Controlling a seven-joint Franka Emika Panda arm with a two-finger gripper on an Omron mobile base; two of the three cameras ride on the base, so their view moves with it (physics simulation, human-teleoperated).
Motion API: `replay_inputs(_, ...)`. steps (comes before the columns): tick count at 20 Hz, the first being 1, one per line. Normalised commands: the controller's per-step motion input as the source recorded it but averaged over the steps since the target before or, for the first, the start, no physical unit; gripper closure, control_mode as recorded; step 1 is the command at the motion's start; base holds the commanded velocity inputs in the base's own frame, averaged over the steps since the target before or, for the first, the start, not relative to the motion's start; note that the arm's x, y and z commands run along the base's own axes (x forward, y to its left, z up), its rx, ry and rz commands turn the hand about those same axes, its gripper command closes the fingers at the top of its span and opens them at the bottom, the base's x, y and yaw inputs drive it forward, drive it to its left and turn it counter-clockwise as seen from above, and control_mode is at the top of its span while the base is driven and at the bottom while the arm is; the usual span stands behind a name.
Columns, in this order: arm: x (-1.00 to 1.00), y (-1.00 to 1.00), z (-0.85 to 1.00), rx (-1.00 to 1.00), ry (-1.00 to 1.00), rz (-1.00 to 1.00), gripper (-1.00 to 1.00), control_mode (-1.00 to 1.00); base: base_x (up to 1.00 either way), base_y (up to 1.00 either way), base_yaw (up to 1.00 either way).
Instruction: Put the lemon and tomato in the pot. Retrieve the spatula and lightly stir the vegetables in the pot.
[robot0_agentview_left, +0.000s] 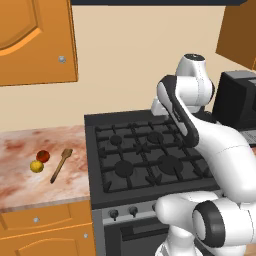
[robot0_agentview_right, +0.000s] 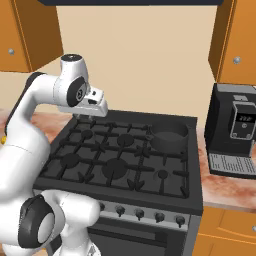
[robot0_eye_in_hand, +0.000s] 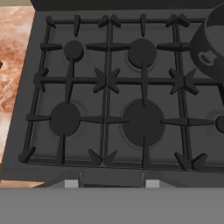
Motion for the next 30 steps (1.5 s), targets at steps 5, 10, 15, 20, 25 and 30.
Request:
replay_inputs(5,0.01,0.02,0.00,0.00,0.00,0.00,-1.00,-1.00,0.00,0.00,0.00)
replay_inputs(10,-0.01,0.78,0.00,0.00,0.03,0.06,-1.00,-1.00,0.00,0.00,0.00)
replay_inputs(15,0.00,0.98,-0.06,0.00,0.01,0.23,-1.00,-1.00,0.00,0.00,0.00)
replay_inputs(20,0.36,1.00,-0.16,0.01,0.05,0.35,-1.00,-1.00,0.00,0.00,0.00)
replay_inputs(25,0.81,1.00,-0.52,0.00,0.04,0.31,-1.00,-1.00,0.00,0.00,0.00)
replay_inputs(30,0.69,1.00,-0.52,-0.01,0.01,0.20,-1.00,-1.00,0.00,0.00,0.00)
